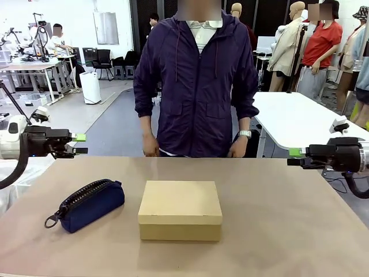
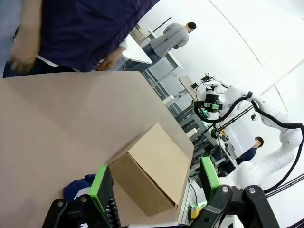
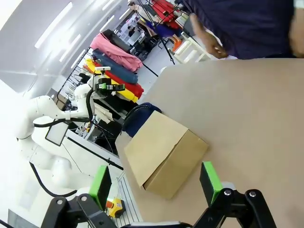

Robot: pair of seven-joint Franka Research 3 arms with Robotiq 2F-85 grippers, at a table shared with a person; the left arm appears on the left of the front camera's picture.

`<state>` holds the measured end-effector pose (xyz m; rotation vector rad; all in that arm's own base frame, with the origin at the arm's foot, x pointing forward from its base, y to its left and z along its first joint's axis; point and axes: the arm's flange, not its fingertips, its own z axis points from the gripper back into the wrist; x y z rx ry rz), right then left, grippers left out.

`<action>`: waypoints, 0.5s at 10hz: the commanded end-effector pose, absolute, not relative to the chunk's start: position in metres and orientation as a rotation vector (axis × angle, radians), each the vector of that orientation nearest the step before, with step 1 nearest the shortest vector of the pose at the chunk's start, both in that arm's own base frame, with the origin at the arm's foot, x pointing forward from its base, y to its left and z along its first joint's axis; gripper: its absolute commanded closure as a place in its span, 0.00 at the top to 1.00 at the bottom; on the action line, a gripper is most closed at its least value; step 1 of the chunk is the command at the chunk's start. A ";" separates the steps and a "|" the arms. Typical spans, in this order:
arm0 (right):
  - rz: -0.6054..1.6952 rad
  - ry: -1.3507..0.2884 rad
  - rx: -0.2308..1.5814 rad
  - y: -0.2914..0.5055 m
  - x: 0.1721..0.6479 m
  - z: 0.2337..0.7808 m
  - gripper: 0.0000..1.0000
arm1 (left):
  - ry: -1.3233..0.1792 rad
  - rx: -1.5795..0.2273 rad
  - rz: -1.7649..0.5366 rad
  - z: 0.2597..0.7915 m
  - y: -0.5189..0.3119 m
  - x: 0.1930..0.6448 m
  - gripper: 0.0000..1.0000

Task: Pack the items into the box.
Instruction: Close the Mailer Box.

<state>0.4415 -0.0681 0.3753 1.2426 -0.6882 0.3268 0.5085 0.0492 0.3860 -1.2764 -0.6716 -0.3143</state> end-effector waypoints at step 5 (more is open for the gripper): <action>0.346 -0.714 1.245 -0.070 0.444 0.377 1.00 | -0.690 -1.272 -0.325 0.385 0.054 0.509 0.96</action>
